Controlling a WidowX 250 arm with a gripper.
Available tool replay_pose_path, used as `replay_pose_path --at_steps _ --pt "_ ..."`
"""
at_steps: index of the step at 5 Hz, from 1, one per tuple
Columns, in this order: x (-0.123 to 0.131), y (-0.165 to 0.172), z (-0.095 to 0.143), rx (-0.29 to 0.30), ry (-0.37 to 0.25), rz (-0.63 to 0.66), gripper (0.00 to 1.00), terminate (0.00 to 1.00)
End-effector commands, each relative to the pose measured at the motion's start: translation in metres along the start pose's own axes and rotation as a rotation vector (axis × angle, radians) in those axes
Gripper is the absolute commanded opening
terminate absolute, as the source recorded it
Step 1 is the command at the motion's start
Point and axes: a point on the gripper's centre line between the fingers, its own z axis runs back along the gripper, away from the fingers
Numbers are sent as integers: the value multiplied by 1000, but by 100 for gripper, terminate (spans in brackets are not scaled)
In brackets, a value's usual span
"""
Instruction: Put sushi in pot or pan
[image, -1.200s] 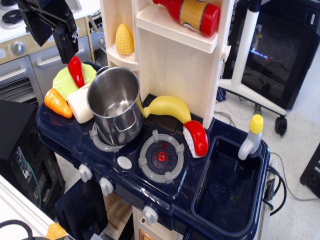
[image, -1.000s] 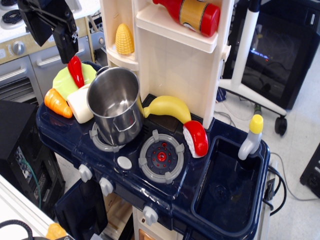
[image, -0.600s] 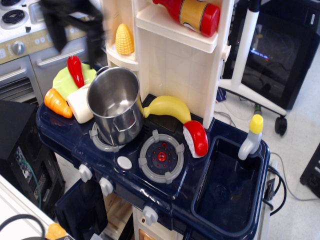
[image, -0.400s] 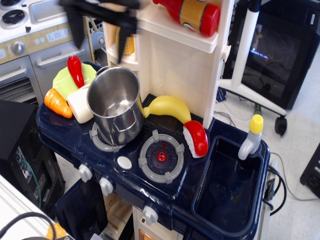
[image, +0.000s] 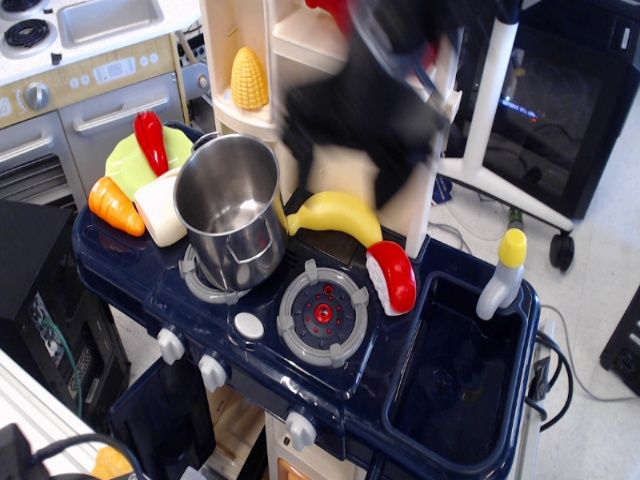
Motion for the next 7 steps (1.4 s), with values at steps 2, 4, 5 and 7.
replay_pose_path --at_steps 2,4,5,7 --pt "17 -90 -50 -74 -61 23 100 0" --pt "27 -61 -78 -53 -90 10 100 0" --pt "33 -44 -76 -22 -88 -5 100 0" --pt "34 -44 -111 -117 -80 26 100 0"
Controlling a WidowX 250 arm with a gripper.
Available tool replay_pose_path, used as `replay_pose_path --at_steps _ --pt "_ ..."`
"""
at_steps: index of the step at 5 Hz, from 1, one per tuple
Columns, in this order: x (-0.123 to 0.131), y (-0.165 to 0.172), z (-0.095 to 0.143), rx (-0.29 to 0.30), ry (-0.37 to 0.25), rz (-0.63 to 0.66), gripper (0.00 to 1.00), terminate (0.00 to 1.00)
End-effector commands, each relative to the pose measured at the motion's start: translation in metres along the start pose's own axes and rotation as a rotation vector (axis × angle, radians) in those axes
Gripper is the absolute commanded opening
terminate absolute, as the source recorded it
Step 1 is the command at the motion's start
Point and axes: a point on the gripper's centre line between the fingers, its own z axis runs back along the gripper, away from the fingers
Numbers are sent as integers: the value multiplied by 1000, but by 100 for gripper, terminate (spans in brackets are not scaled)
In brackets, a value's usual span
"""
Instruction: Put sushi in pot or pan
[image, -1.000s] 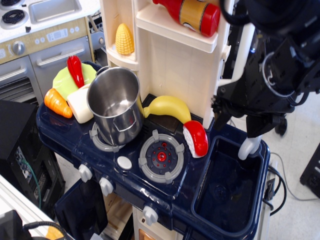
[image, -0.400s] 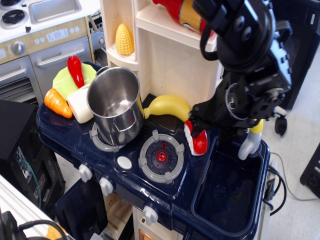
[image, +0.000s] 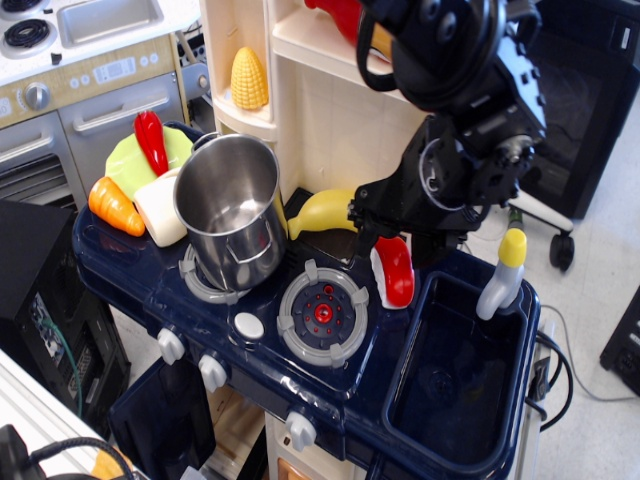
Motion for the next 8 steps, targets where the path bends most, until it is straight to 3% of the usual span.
replay_pose_path --at_steps 1,2,3,4,5,6,7,8 --pt "4 -15 -23 -117 -28 60 100 0" --pt "3 -11 -14 -75 -3 62 0 0" --pt "0 5 29 8 59 42 0 0" --pt "5 38 62 104 82 1 0 0" --pt "26 89 84 214 22 -65 0 0" --pt "49 128 65 192 -54 -125 0 0" --pt "72 147 32 84 3 -142 0 0" --pt "62 135 30 77 -35 -117 100 0"
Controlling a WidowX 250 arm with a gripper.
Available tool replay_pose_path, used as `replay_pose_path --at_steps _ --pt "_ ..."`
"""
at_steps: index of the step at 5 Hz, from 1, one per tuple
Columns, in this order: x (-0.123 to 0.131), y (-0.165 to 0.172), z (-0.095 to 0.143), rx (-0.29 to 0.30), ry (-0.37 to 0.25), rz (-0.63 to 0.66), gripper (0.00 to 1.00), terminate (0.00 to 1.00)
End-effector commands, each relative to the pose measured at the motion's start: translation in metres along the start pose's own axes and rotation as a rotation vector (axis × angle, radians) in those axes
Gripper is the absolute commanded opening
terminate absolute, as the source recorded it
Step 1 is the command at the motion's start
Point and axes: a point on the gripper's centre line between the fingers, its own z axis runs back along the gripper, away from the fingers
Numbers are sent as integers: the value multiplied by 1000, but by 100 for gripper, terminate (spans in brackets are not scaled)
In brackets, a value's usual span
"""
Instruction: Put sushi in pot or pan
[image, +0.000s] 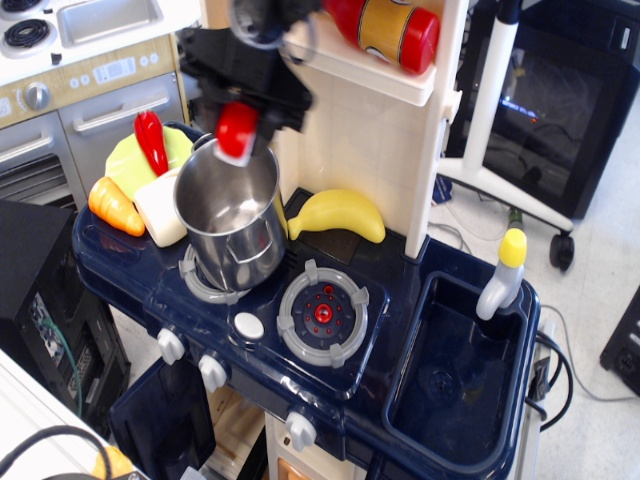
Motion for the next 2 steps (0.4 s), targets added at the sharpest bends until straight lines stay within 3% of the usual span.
replay_pose_path --at_steps 1,2 --pt "5 -16 10 -11 -67 23 100 0" --pt "5 -16 10 -11 -67 23 100 100"
